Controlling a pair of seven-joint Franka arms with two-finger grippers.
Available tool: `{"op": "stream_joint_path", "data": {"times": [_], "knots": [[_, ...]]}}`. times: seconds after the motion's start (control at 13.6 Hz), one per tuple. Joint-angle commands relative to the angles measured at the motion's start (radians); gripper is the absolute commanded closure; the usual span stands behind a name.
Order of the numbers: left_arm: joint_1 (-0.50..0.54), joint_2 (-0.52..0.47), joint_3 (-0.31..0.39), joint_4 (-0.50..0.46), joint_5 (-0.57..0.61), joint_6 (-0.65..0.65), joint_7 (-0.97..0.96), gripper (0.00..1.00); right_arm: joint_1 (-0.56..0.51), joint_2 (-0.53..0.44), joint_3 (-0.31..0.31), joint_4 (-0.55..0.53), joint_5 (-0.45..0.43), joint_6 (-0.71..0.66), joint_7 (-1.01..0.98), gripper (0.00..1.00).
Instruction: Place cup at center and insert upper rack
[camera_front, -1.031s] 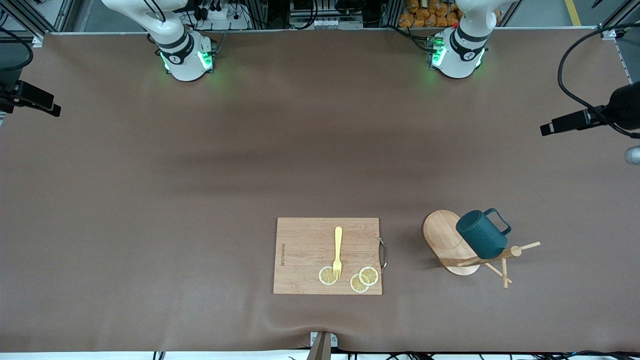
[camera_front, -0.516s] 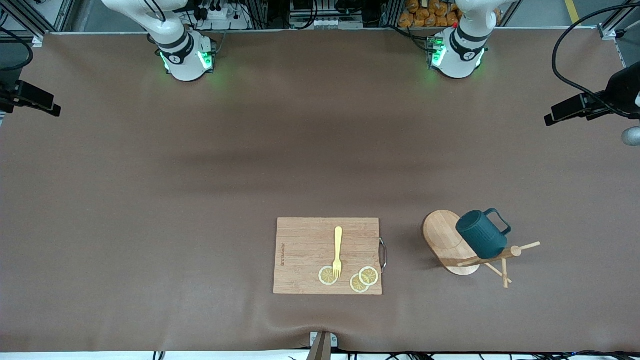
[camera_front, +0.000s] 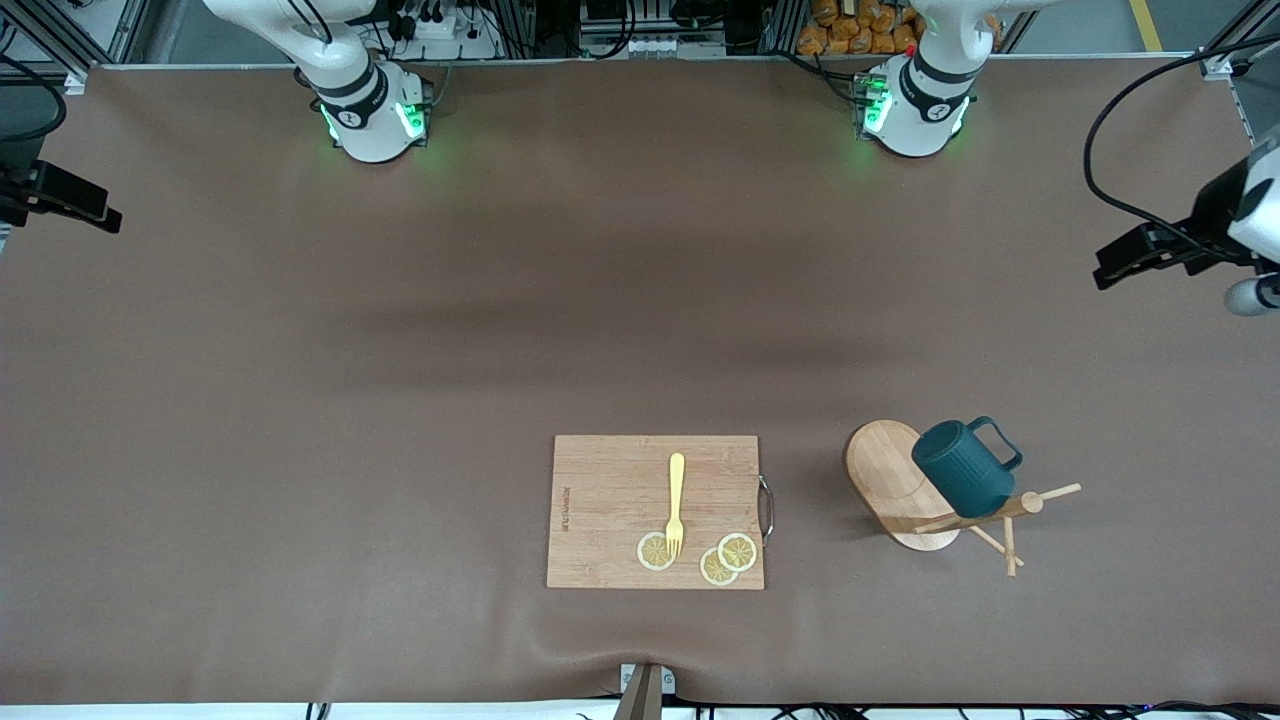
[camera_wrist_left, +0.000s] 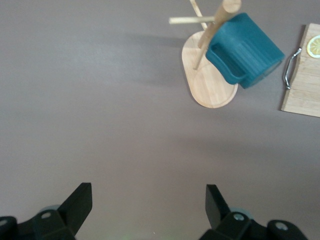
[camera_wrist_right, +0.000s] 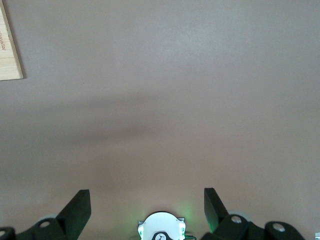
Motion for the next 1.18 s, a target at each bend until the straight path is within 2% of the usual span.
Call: {"op": "stream_joint_path", "data": {"times": [0.0, 0.29, 0.44, 1.1], "knots": [[-0.044, -0.037, 0.046, -0.027, 0.021, 0.019, 0.073, 0.00, -0.007, -0.007, 0.006, 0.009, -0.006, -0.012, -0.011, 0.00], [-0.063, -0.037, 0.049, -0.009, 0.019, 0.009, 0.091, 0.00, -0.007, -0.007, 0.010, 0.009, -0.001, -0.014, -0.012, 0.00], [-0.071, -0.033, 0.051, 0.017, 0.008, -0.047, 0.091, 0.00, -0.007, -0.009, 0.010, 0.010, -0.001, -0.012, -0.005, 0.00], [-0.071, -0.039, 0.051, 0.019, 0.005, -0.069, 0.074, 0.00, -0.007, -0.012, 0.010, 0.040, 0.024, -0.014, -0.012, 0.00]]}}
